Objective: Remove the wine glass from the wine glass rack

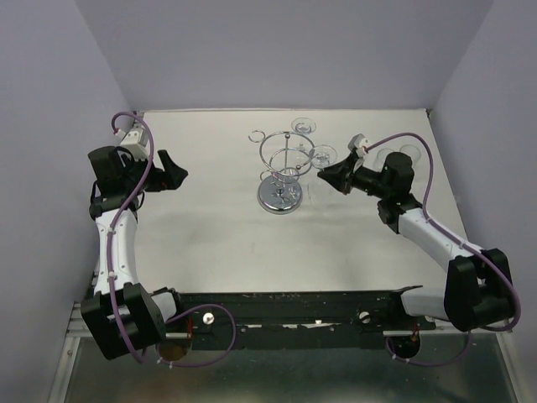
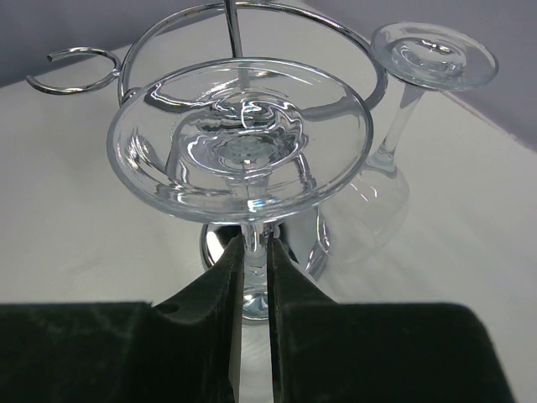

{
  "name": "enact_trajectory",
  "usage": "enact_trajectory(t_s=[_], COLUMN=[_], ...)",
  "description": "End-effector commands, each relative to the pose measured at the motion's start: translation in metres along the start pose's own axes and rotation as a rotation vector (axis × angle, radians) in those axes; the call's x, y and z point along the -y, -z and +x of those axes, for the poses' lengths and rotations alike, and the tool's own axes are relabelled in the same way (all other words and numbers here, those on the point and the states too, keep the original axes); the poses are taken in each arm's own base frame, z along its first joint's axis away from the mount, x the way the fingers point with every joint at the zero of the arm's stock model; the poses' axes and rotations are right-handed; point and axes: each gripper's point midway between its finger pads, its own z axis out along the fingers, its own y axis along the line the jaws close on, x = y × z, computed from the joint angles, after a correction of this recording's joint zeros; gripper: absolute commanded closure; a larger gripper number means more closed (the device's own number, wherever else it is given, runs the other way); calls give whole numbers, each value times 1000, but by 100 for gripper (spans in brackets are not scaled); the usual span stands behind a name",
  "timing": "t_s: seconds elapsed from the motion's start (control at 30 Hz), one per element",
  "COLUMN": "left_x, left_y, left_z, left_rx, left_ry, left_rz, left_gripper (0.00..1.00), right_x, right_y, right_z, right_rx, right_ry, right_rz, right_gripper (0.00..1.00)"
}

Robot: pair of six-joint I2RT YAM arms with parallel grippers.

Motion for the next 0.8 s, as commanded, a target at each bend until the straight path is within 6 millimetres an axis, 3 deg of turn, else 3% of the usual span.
enact_trajectory(t_s=[0.0,0.33,0.57,0.77], left_x=[0,7,14,27], left_y=[0,-6,-10,-11], left_z=[-8,-5,-13,-31], left_rx=[39,43,60,123], left_ry=[-25,-5,-23,-69], left_rz=[-9,19,45,77], left_gripper=[2,1,2,3], right_x=[3,-3,0,-5], right_y=[2,9,19,35], right_z=[-37,-35,-40,-41], right_rx=[69,26,19,12], right_ry=[76,90,62,58], right_rz=[23,14,85,140], right_gripper=[99,99,99,99])
